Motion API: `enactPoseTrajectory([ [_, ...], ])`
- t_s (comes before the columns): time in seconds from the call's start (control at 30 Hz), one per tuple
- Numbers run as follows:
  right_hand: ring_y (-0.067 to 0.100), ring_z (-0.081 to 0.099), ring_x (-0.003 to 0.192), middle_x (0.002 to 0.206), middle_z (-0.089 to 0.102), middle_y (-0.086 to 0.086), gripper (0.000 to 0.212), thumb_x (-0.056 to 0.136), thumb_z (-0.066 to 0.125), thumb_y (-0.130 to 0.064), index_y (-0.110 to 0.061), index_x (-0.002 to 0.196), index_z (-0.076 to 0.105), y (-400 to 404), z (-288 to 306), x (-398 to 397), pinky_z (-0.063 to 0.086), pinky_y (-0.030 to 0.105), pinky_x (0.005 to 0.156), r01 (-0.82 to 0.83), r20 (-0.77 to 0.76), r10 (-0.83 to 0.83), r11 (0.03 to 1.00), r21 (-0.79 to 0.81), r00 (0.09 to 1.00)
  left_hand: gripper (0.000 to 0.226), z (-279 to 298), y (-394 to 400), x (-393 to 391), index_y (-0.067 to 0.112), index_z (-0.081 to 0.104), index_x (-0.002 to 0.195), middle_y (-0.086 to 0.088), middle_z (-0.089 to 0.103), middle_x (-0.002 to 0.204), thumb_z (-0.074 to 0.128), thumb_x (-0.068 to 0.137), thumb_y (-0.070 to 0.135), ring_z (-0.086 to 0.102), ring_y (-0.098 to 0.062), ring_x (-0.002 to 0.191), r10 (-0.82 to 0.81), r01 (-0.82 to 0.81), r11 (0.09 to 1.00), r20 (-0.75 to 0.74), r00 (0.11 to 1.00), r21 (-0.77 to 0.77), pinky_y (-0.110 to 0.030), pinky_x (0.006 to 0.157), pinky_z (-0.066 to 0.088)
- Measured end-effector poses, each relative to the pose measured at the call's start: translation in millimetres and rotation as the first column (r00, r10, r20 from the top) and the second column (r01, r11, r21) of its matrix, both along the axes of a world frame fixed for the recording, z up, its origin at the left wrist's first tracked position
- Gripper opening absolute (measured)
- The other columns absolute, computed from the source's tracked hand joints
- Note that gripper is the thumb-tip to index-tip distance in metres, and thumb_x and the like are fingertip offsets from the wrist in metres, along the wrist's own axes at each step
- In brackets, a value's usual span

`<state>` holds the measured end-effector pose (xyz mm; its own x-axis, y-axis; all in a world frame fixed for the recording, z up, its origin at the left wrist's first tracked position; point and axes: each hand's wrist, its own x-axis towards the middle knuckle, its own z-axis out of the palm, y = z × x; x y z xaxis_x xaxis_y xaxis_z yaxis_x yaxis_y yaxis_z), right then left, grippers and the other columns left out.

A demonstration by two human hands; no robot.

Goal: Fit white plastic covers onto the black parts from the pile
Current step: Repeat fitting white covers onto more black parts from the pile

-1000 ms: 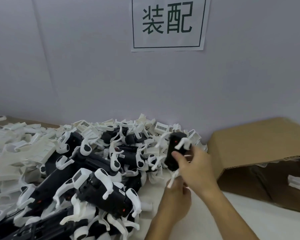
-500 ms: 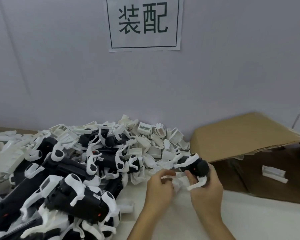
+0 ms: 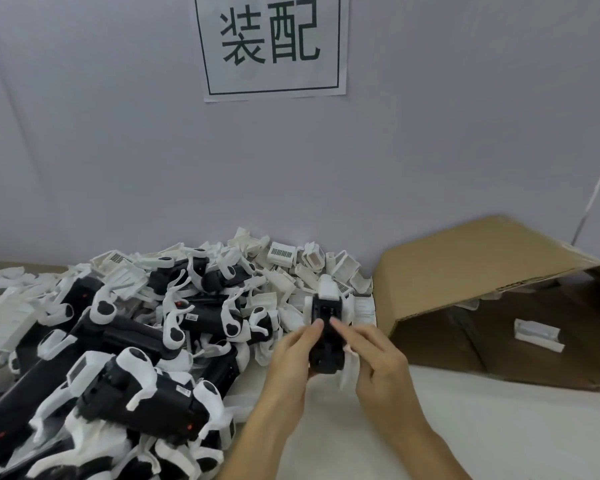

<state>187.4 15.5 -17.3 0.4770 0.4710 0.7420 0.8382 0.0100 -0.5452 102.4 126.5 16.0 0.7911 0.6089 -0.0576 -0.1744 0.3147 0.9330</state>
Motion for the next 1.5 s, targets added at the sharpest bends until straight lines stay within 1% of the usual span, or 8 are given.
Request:
enactPoseTrajectory([
  [0.13,0.0,0.056,0.123,0.126,0.064,-0.014,0.061,0.093,0.046,-0.004,-0.032,0.147,0.038,0,-5,-4,0.048,0.027,0.102,0.02,-0.271,-0.033,0.998,-0.052,0.962,0.027,2,3,0,0.008,0.066,0.121,-0.017,0.072,0.114,0.06,0.097,0.02,0.068,-0.032,0.111,0.127,-0.125,0.991,0.036,0.991,-0.057,-0.044,0.101,0.05],
  [0.33,-0.006,0.035,0.139,0.149,0.041,-0.025,0.099,0.07,0.061,-0.072,-0.033,0.155,0.029,9,-3,-19,0.034,0.025,0.115,-0.007,-0.364,-0.07,0.978,-0.206,0.929,0.026,-3,-5,8,0.012,0.06,0.125,-0.002,0.077,0.104,0.056,0.099,0.012,0.073,-0.019,0.1,0.049,-0.04,0.996,0.126,0.991,-0.076,-0.032,0.087,0.054],
  [0.43,0.001,0.055,0.124,0.131,0.061,-0.019,0.088,0.066,0.068,-0.065,-0.034,0.146,0.043,11,-3,-16,0.047,0.032,0.104,0.064,-0.43,-0.117,0.989,-0.134,0.895,0.028,-5,-11,10,0.012,0.058,0.128,-0.006,0.075,0.112,0.056,0.1,0.012,0.07,-0.022,0.109,-0.039,0.041,0.999,0.125,0.991,-0.015,-0.035,0.097,0.052],
  [0.6,-0.003,0.067,0.092,0.097,0.07,-0.023,0.051,0.067,0.08,-0.043,-0.04,0.115,0.061,12,-5,-15,0.049,0.01,0.074,0.106,-0.449,-0.118,0.993,-0.053,0.886,0.024,-3,-10,11,0.009,0.068,0.115,-0.008,0.077,0.105,0.068,0.092,0.007,0.073,-0.021,0.102,-0.037,0.023,0.993,0.121,0.992,0.116,-0.026,0.085,0.057],
  [0.97,0.001,0.063,0.083,0.087,0.067,-0.019,0.055,0.065,0.086,-0.048,-0.028,0.109,0.062,11,-1,-17,0.051,0.021,0.073,0.242,-0.24,-0.272,0.959,-0.148,0.932,0.018,-1,-11,8,0.007,0.074,0.103,-0.011,0.078,0.098,0.063,0.097,0.02,0.074,-0.023,0.096,0.03,-0.047,0.99,0.126,0.992,0.133,-0.021,0.076,0.057],
  [1.17,-0.004,0.063,0.086,0.086,0.068,-0.02,0.06,0.058,0.073,-0.063,-0.032,0.108,0.063,10,0,-17,0.046,0.007,0.069,0.177,-0.338,-0.211,0.976,-0.129,0.917,0.016,-2,-13,8,0.007,0.072,0.107,-0.01,0.077,0.099,0.064,0.096,0.014,0.073,-0.023,0.099,0.046,-0.065,0.983,0.113,0.993,0.173,-0.026,0.085,0.056],
  [1.37,0.007,0.052,0.128,0.135,0.058,-0.016,0.084,0.077,0.076,-0.046,-0.031,0.15,0.037,12,-7,-14,0.045,0.035,0.107,-0.015,-0.436,-0.067,0.983,-0.182,0.897,0.018,1,-11,5,0.014,0.075,0.1,-0.003,0.079,0.093,0.066,0.092,0.001,0.075,-0.014,0.09,0.054,-0.086,0.967,0.133,0.99,0.241,-0.015,0.071,0.054],
  [1.5,0.006,0.038,0.143,0.153,0.043,-0.01,0.082,0.083,0.062,-0.019,-0.021,0.156,0.024,7,-3,-14,0.033,0.043,0.118,-0.136,-0.434,0.129,0.991,0.015,0.891,0.02,-5,-11,7,0.027,0.073,0.086,0.011,0.075,0.079,0.072,0.084,0.006,0.067,-0.004,0.073,0.125,-0.177,0.807,0.13,0.984,0.564,-0.032,0.073,0.055],
])
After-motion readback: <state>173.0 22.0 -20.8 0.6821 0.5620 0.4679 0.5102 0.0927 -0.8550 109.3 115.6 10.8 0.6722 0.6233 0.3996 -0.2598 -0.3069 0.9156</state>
